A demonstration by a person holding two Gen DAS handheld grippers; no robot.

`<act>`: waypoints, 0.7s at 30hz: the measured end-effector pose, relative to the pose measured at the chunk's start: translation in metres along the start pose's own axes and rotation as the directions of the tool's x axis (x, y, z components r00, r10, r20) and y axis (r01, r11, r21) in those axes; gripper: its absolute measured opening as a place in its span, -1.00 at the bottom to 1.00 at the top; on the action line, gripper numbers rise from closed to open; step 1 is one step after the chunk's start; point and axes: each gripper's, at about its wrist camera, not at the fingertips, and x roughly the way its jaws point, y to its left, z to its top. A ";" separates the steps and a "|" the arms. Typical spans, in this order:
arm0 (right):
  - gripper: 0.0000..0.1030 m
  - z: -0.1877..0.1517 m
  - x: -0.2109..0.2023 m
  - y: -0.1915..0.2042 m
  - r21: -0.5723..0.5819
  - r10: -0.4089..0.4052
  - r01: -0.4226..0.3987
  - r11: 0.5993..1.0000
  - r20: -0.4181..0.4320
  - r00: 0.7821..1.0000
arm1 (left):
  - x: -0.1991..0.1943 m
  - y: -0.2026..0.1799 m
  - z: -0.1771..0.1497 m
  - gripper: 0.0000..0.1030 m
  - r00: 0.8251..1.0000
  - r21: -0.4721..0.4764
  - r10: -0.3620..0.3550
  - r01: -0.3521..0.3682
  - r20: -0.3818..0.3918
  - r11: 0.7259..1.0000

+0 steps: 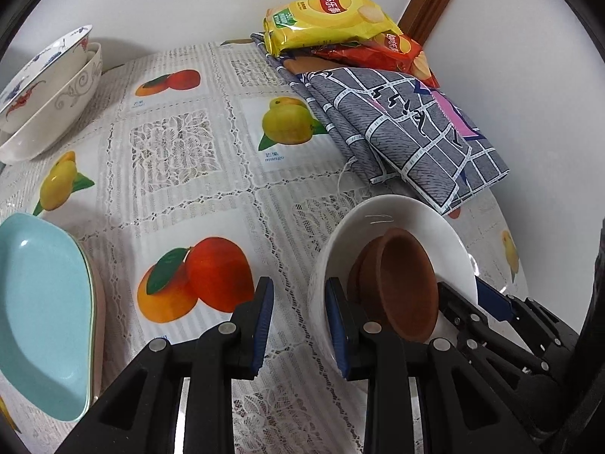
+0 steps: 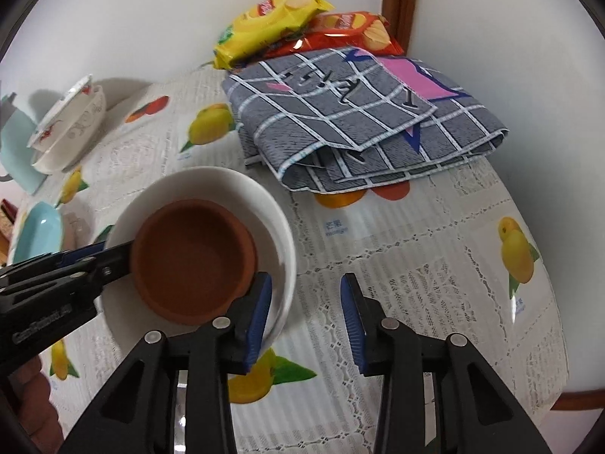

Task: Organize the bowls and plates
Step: 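Close the right tool on the white bowl rim while the left tool grips the opposite rim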

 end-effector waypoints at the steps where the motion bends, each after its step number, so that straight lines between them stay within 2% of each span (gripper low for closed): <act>1: -0.28 0.001 0.002 0.000 0.007 0.002 -0.002 1.000 -0.006 1.000 | 0.001 -0.001 0.000 -0.48 1.000 0.006 0.003 -0.003 0.000 1.000; 13: -0.16 0.007 0.015 -0.007 0.038 0.011 -0.009 0.999 -0.032 0.999 | 0.015 -0.004 0.003 -0.48 1.000 0.030 0.012 -0.011 -0.017 0.999; 21: -0.16 0.005 0.018 -0.008 0.057 0.028 -0.028 0.998 -0.004 1.000 | 0.017 -0.003 0.004 -0.47 1.000 0.032 0.011 -0.011 -0.007 0.999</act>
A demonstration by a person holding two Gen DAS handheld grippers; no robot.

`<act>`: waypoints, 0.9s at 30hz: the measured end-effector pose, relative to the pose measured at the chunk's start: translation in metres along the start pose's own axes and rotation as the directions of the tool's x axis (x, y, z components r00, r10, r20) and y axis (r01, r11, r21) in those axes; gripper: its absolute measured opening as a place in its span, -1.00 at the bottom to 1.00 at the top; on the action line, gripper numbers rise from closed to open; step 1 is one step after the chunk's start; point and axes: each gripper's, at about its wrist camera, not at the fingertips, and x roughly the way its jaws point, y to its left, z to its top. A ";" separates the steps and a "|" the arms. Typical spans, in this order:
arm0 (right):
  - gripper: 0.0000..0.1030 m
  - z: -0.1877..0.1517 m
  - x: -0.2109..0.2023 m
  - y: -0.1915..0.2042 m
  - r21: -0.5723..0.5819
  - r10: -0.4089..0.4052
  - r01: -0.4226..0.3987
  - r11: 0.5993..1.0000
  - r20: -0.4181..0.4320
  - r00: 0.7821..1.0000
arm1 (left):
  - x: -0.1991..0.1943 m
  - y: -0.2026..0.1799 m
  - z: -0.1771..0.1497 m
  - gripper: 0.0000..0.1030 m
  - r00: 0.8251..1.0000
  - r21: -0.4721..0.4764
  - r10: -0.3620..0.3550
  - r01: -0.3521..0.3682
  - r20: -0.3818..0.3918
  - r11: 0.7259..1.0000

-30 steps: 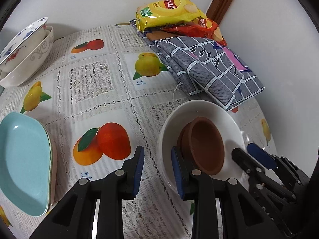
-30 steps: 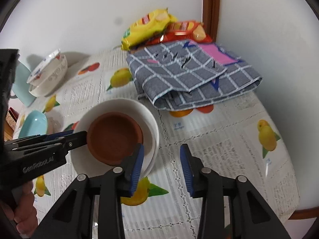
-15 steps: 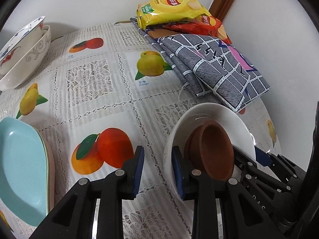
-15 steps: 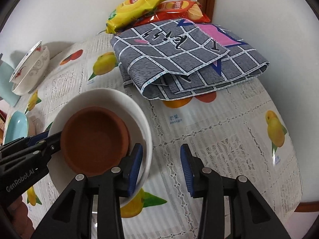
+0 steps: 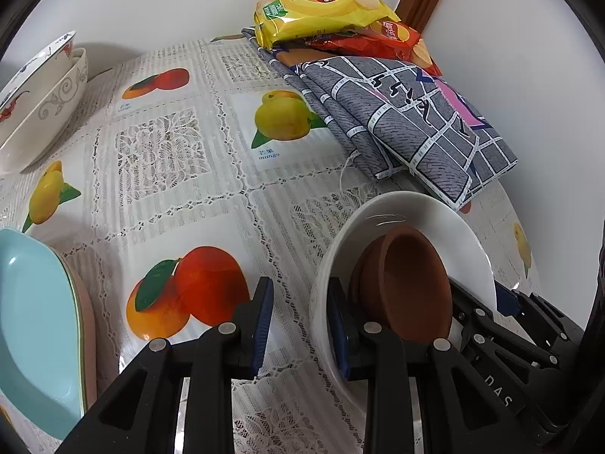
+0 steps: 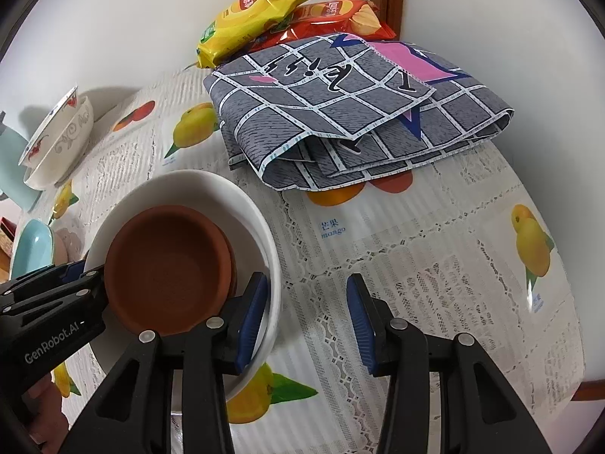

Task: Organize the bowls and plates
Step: 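Close the right tool on the white bowl rim while the left tool grips the opposite rim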

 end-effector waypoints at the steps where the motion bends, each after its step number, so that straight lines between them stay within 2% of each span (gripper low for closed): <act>1: -0.16 -0.001 0.000 0.000 0.003 -0.001 0.001 1.000 0.004 1.000 | 0.000 0.000 0.000 -0.46 1.000 0.001 -0.001 0.001 0.002 1.000; 11: -0.17 -0.003 0.000 -0.002 0.032 0.015 -0.016 0.999 0.029 0.999 | 0.000 0.003 -0.001 -0.45 1.000 -0.019 -0.014 0.015 0.013 1.000; 13: -0.24 -0.004 -0.001 -0.001 0.031 0.023 -0.024 0.999 0.034 0.999 | 0.000 0.005 -0.001 -0.49 0.999 -0.035 -0.026 0.027 0.018 0.999; 16: -0.36 -0.005 -0.001 0.001 0.030 0.039 -0.040 0.999 0.032 0.999 | 0.000 0.004 -0.001 -0.67 0.998 -0.042 -0.060 0.061 0.026 0.997; 18: -0.53 -0.004 0.000 0.003 0.031 0.056 -0.056 0.998 0.025 0.998 | -0.001 0.001 -0.002 -0.79 0.997 -0.040 -0.068 0.069 0.033 0.997; 21: -0.77 -0.005 0.001 0.004 0.046 0.096 -0.097 0.994 0.023 0.995 | -0.001 -0.004 -0.002 -0.82 0.998 -0.030 -0.044 0.045 0.046 0.999; 27: -0.78 -0.009 -0.001 0.006 0.083 0.099 -0.102 0.991 0.033 0.995 | -0.003 0.000 -0.005 -0.82 0.997 -0.042 -0.051 0.053 0.049 0.998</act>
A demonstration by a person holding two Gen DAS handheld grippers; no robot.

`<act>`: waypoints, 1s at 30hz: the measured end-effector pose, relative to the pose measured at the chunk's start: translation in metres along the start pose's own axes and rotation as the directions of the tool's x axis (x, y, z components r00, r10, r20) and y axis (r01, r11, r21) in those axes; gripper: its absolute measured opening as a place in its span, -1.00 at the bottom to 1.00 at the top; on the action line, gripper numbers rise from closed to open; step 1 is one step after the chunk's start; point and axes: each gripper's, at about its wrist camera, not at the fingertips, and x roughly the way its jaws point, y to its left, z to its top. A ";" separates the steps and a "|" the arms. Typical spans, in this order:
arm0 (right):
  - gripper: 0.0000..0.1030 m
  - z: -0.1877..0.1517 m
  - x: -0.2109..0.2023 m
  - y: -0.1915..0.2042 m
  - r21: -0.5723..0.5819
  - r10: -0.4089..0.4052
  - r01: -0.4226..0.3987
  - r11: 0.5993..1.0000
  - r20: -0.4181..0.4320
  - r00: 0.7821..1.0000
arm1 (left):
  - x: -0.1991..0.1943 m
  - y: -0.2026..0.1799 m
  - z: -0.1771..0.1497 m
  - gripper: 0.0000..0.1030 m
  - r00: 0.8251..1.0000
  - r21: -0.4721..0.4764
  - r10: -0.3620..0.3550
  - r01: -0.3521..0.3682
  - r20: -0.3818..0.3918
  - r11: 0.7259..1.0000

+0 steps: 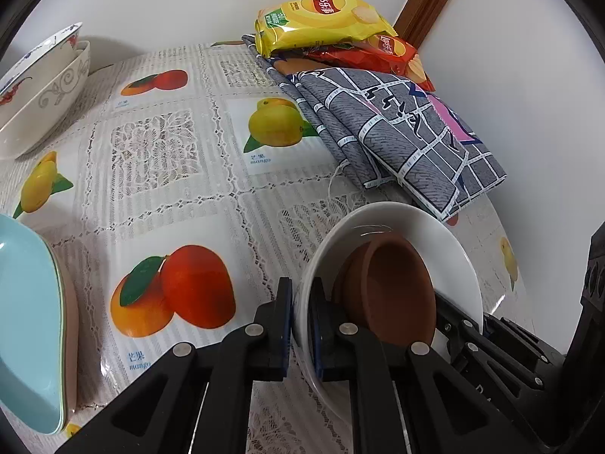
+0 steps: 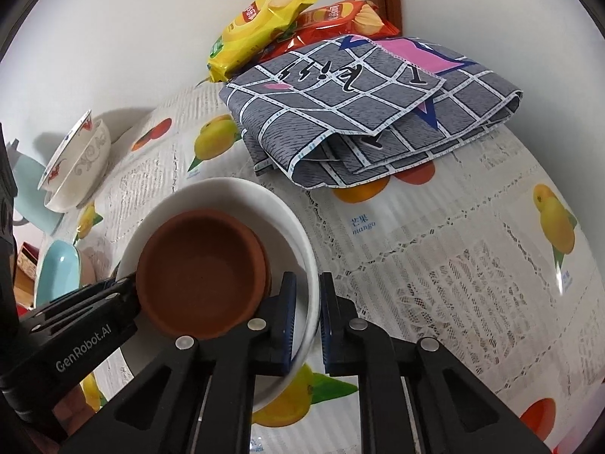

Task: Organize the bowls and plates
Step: 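Close the right tool on the white bowl rim while the left tool grips the opposite rim, then lift the white bowl with both tools toward the light blue plate stack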

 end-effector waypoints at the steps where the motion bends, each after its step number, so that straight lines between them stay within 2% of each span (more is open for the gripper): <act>1: -0.78 -0.001 -0.001 0.000 -0.001 -0.002 0.002 1.000 0.001 1.000 | -0.001 0.000 -0.001 -0.83 1.000 0.001 0.002 -0.002 0.000 1.000; 16: -0.78 -0.027 -0.025 0.004 0.002 0.009 -0.009 1.000 0.008 1.000 | -0.027 0.006 -0.032 -0.83 1.000 -0.027 0.004 -0.004 0.001 1.000; 30: -0.78 -0.038 -0.074 0.022 -0.021 0.027 -0.026 0.999 0.075 0.997 | -0.079 0.006 -0.043 -0.83 0.998 -0.028 0.002 0.000 0.070 1.000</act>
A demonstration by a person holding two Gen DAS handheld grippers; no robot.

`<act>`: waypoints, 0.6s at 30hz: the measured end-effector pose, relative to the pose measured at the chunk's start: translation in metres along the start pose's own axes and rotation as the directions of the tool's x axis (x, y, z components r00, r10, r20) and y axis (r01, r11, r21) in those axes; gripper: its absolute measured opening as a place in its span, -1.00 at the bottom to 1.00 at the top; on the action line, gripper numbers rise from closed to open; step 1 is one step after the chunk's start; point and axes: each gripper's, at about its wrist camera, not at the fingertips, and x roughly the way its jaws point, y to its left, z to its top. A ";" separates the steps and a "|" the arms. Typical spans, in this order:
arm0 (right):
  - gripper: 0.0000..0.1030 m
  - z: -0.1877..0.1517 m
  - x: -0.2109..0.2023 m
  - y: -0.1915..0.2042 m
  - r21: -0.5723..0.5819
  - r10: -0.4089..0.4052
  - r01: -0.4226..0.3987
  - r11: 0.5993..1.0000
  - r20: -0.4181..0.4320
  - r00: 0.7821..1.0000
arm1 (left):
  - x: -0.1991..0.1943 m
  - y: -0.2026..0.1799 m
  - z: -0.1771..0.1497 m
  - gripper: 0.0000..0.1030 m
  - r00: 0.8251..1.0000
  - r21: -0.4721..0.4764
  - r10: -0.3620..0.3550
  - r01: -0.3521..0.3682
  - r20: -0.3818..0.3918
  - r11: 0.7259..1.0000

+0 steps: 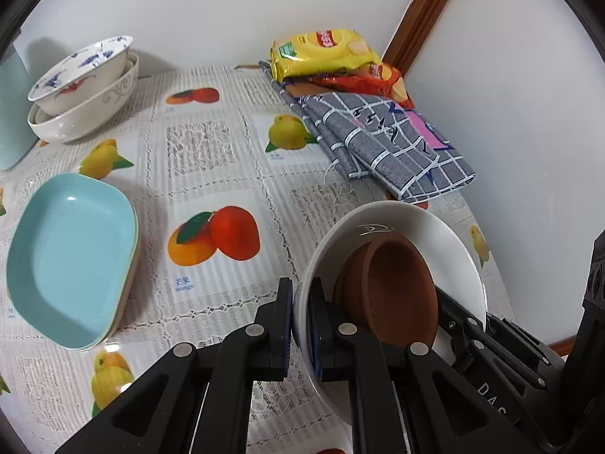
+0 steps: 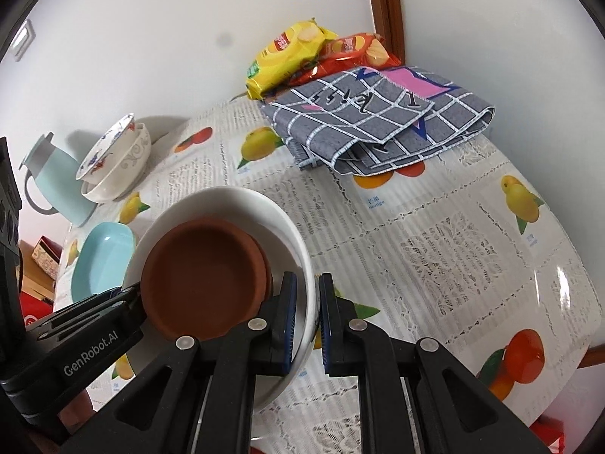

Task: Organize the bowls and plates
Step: 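Lift the white bowl with both tools toward the light blue plate stack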

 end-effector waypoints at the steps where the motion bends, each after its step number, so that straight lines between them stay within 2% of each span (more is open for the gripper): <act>1: -0.78 0.000 -0.003 0.001 -0.003 0.000 0.000 1.000 0.005 1.000 | -0.003 0.001 0.000 -0.83 1.000 -0.005 -0.002 0.002 0.004 1.000; 18: -0.78 -0.003 -0.035 0.031 -0.024 0.032 -0.031 0.999 0.044 0.999 | -0.048 0.018 -0.003 -0.83 0.998 -0.018 0.017 -0.016 0.056 1.000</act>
